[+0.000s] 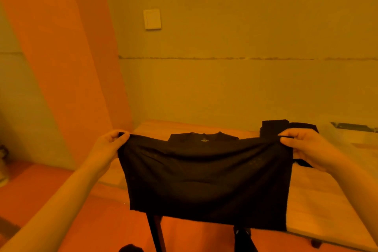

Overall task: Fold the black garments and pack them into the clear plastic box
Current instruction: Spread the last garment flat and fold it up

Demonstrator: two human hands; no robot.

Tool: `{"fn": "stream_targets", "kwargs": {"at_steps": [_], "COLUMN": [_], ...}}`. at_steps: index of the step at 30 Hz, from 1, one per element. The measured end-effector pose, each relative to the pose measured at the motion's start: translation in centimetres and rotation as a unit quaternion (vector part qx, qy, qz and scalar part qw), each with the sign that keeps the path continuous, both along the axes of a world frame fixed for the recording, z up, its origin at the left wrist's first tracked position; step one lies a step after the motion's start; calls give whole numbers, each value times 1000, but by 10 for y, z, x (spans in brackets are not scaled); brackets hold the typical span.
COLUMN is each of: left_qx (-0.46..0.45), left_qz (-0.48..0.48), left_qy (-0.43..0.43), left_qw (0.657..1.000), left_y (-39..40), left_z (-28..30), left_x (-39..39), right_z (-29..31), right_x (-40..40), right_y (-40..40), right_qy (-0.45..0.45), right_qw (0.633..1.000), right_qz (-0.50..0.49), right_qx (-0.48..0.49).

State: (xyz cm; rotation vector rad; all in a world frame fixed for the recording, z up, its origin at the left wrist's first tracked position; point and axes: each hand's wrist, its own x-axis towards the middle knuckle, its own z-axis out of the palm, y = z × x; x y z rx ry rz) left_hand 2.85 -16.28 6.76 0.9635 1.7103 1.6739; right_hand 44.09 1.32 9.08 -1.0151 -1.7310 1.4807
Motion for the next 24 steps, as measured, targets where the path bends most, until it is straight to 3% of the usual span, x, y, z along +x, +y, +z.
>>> {"fn": "stream_targets", "kwargs": {"at_steps": [10, 14, 16, 18, 21, 24], "left_qx": [-46, -100, -194, -229, -181, -249], "left_qz": [32, 45, 75, 74, -44, -137], "left_qy": [23, 36, 155, 290, 428, 522], "left_qw": [998, 993, 966, 926, 884, 804], "left_y": [155, 229, 249, 250, 226, 208], "left_z": [-27, -46, -60, -74, -95, -119], "left_x": [-67, -87, -83, -58, -4, 23], "right_z": [-13, -33, -46, -62, -89, -115], "right_x": [-78, -119, -136, -150, -166, -168], "right_y": [148, 214, 222, 211, 167, 131], "right_qy": [-178, -332, -411, -416, -403, -447], "right_qw": [980, 926, 885, 878, 890, 865], "right_qz": [-89, -175, -203, -196, -83, 57], "right_qx": [6, 26, 86, 135, 198, 220]}}
